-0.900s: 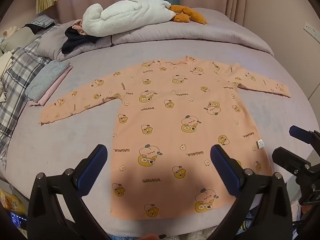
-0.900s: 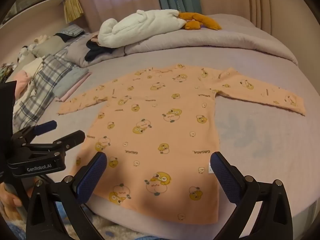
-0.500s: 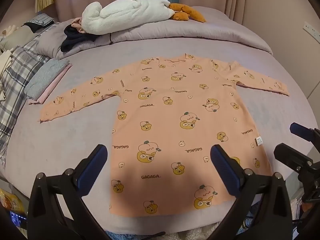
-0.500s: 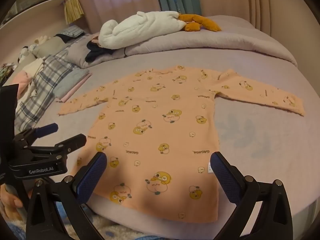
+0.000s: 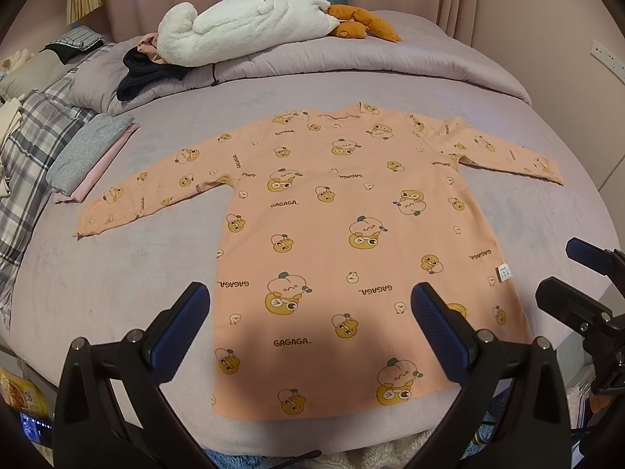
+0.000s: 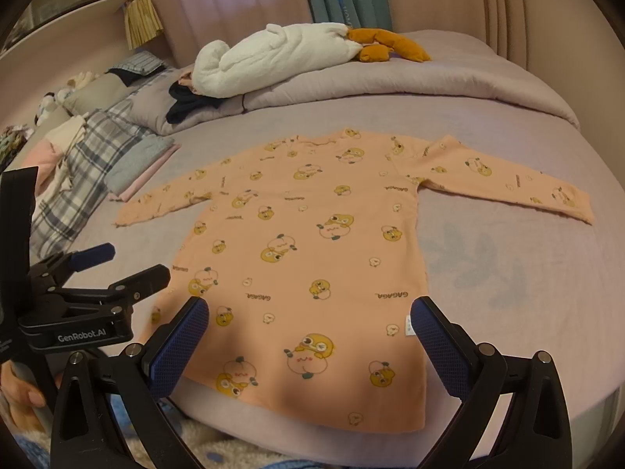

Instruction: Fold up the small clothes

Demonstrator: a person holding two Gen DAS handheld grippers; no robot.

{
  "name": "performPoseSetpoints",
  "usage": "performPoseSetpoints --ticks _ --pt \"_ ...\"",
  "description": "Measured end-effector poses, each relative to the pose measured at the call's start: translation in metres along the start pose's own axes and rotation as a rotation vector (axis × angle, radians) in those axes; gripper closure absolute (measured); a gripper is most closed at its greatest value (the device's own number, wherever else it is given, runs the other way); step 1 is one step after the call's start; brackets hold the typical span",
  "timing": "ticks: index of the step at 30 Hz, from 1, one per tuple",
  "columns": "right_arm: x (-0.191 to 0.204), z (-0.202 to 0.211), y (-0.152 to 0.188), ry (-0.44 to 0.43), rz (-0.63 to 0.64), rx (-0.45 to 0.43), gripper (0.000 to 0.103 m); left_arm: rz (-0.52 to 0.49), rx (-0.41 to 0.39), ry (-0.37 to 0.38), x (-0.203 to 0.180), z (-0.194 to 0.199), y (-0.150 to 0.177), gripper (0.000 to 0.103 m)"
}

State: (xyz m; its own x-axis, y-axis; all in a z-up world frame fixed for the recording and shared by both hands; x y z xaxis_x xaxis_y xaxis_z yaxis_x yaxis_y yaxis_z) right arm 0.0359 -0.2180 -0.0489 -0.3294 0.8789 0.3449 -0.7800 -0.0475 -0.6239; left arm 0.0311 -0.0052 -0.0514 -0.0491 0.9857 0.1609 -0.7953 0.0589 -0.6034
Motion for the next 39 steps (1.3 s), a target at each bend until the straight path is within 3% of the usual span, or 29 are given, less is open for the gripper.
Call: performPoseSetpoints --ticks 39 --pt "-0.0032 0.0008 0.0040 0.001 -0.009 -0.010 0.001 -0.012 0.015 0.003 -0.0041 0.0001 0.0026 0.000"
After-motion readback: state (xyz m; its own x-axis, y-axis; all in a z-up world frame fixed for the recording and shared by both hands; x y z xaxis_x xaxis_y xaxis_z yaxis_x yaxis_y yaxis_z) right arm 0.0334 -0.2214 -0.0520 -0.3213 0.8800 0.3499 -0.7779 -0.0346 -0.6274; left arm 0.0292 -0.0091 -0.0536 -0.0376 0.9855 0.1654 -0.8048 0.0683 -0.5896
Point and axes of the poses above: each gripper's, at about its wrist camera, not at the fingertips, and z roughly against the way its jaws point, x to its left, y to its underside, the point moved 6 cm from there along -z, roughly the way its jaws point, and after that the axes turned 10 degrees about -y, right-handed, at the moved point
